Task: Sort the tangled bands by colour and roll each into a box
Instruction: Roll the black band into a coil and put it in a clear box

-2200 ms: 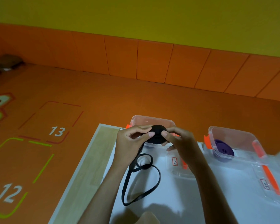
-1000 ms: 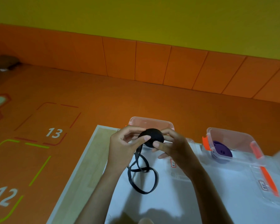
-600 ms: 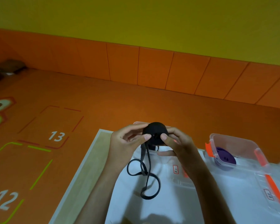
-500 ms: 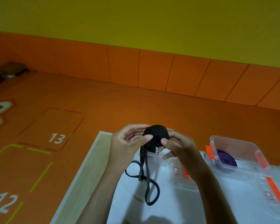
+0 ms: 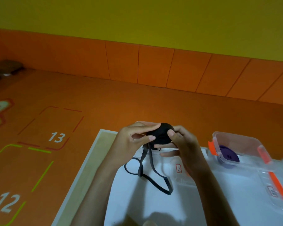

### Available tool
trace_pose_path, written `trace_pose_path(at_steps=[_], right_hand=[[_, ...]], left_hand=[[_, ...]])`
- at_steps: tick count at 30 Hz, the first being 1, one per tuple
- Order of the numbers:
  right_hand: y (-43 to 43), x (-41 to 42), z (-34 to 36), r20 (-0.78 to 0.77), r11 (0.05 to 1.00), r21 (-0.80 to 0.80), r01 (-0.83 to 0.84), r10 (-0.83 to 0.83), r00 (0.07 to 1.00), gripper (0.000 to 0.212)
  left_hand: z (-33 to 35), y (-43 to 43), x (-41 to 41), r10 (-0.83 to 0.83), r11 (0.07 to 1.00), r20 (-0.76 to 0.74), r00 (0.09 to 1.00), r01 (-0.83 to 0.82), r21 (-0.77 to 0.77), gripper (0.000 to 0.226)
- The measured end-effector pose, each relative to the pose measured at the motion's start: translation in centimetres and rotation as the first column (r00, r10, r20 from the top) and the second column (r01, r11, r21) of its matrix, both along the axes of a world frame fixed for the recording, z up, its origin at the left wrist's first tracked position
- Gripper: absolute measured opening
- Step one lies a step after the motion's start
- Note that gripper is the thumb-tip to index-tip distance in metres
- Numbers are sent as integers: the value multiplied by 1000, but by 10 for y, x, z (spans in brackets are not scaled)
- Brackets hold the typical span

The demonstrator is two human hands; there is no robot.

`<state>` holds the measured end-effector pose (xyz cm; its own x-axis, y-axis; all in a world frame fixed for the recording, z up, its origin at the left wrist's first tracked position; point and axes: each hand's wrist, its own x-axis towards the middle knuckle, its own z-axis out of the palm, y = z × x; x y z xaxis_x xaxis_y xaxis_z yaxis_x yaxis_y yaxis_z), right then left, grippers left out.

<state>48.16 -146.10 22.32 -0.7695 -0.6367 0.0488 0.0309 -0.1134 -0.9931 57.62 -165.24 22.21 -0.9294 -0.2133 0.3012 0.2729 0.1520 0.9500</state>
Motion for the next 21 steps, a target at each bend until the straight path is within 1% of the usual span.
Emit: trace_pose_path(at_steps=[2,4,6,9,12,14,15,17,19,21], right_hand=[[6,-4,3,-87,995,96,15,-6,996,25],[12,-9,4,-135,984,179,-14,39,990,26],[17,-9,1,-156,985,168,-45,71,985,27],[19,-4,1,-155,997,78,-19,31,987,24],[21,-2,2,-125,1000,17,-25,27,992,20],[23,1,0,-99,999,11,-53,54,994,21],[23,2,0,-95,997,26,-68,71,993,23],[22,3,1,-111,992,97,-78,89,990,29],[21,3,10,-165,984,172,-53,82,983,33],[19,2,21,-215,980,197,-12,55,975,30]], left_hand=[[-1,5,1,78,995,-22,997,-77,56,38],[-5,11,1,174,981,-20,985,-172,90,31],[-8,16,0,222,966,-13,975,-218,141,25],[-10,18,-1,226,956,-45,973,-213,203,26],[-8,14,3,161,974,-47,986,-151,166,29],[-5,11,5,105,984,-70,992,-93,149,33],[-3,12,6,100,988,-78,992,-90,127,36],[1,15,5,155,985,-75,985,-149,82,40],[3,20,5,240,968,-88,967,-232,96,31],[2,25,6,293,953,-124,948,-278,123,22]])
